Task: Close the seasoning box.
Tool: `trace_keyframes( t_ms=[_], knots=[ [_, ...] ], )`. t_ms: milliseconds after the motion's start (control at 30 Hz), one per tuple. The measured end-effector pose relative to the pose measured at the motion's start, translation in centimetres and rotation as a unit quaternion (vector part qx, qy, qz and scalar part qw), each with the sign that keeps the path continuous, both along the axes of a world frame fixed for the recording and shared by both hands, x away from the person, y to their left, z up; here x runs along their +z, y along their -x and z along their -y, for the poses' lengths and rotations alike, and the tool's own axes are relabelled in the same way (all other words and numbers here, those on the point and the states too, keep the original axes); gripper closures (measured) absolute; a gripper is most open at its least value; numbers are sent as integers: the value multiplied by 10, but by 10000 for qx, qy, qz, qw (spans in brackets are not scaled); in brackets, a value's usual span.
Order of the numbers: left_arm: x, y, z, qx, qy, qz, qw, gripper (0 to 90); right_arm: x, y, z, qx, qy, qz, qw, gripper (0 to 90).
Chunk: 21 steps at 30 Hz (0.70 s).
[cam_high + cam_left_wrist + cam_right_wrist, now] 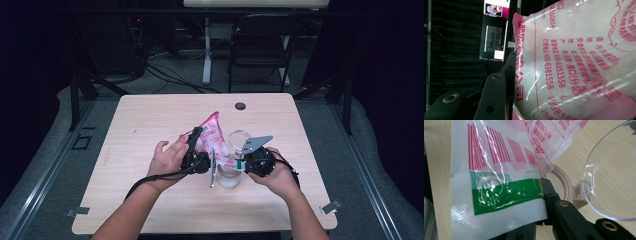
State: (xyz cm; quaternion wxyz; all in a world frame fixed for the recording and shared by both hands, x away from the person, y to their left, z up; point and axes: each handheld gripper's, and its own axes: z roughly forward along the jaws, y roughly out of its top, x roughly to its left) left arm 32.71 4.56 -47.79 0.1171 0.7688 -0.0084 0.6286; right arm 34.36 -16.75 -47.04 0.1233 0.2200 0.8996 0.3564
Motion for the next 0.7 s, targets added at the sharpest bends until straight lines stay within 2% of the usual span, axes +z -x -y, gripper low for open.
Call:
trace_keyframes(
  t_ms=[700],
  knots=[
    [1,2,0,-12,-44,42,10000,592,-1,-1,-1,6,-25,-21,10000,900]
  ],
)
